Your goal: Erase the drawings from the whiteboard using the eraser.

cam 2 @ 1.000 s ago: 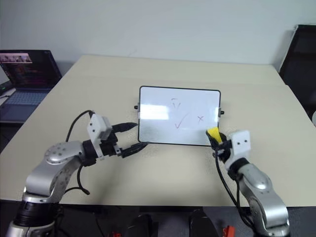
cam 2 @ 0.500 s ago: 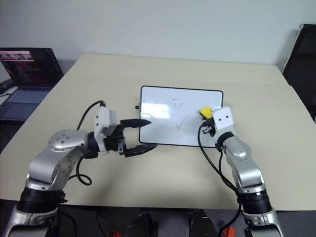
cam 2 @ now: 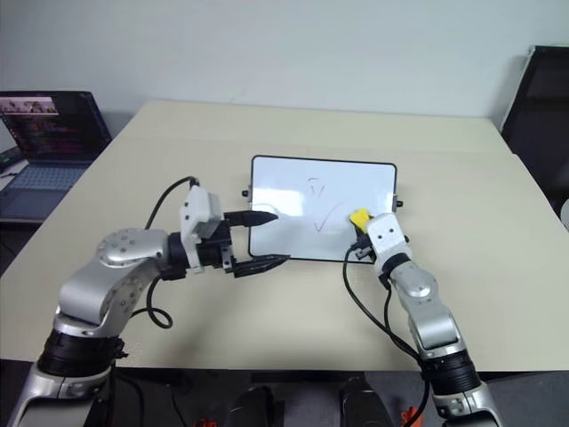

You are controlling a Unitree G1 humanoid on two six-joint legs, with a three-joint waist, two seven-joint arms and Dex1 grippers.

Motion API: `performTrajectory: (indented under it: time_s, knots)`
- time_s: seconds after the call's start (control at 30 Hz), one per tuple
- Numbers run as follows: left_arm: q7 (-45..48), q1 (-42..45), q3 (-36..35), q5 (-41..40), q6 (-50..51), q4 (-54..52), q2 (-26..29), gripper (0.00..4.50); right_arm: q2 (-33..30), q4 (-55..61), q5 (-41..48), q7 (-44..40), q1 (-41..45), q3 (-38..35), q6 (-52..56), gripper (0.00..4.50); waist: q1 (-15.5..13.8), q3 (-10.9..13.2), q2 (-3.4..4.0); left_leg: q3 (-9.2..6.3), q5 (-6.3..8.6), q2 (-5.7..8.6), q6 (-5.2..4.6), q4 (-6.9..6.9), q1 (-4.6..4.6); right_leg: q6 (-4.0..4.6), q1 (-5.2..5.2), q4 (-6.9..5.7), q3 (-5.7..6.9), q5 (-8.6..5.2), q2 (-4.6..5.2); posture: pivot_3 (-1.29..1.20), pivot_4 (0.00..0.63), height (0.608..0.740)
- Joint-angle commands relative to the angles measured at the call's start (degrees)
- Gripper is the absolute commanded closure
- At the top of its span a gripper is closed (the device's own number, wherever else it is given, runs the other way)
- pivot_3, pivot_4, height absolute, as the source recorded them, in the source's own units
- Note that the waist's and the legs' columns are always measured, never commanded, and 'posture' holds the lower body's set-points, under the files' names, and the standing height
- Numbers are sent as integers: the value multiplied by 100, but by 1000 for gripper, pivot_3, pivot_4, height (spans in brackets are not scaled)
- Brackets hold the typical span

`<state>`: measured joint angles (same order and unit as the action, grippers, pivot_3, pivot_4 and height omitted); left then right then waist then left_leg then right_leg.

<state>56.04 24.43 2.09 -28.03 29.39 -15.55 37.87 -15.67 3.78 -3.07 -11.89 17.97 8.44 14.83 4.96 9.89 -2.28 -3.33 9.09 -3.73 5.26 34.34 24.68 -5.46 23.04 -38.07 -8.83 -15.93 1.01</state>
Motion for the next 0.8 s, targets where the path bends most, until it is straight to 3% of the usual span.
performTrajectory:
  time_s: [0.03,0.3,0.53,0.8]
  knots:
    - [24,11,-117,-107,20,-206,55,0,1,-340,-216,390,204,-304,149,3326,2,0,0,0,-3,0,-4,4,0,2,0,1,-1,2,0,0,150,740]
    - [165,-343,-218,-97,-92,-132,186,0,16,-135,-122,41,399,-154,789,3327,8,0,0,1,-9,0,-13,19,0,7,3,2,-4,7,0,0,150,740]
    - [166,-559,-351,-41,-273,-8,194,0,-269,419,-140,-643,-49,240,1620,3345,7,-3,-4,1,-9,-1,-13,16,0,7,6,1,-2,7,0,0,150,740]
    - [181,-676,-403,3,-432,116,165,0,-495,731,-459,-770,-80,517,1799,3347,12,-5,-8,4,-8,-1,-13,8,-4,7,18,10,-4,7,2,0,150,740]
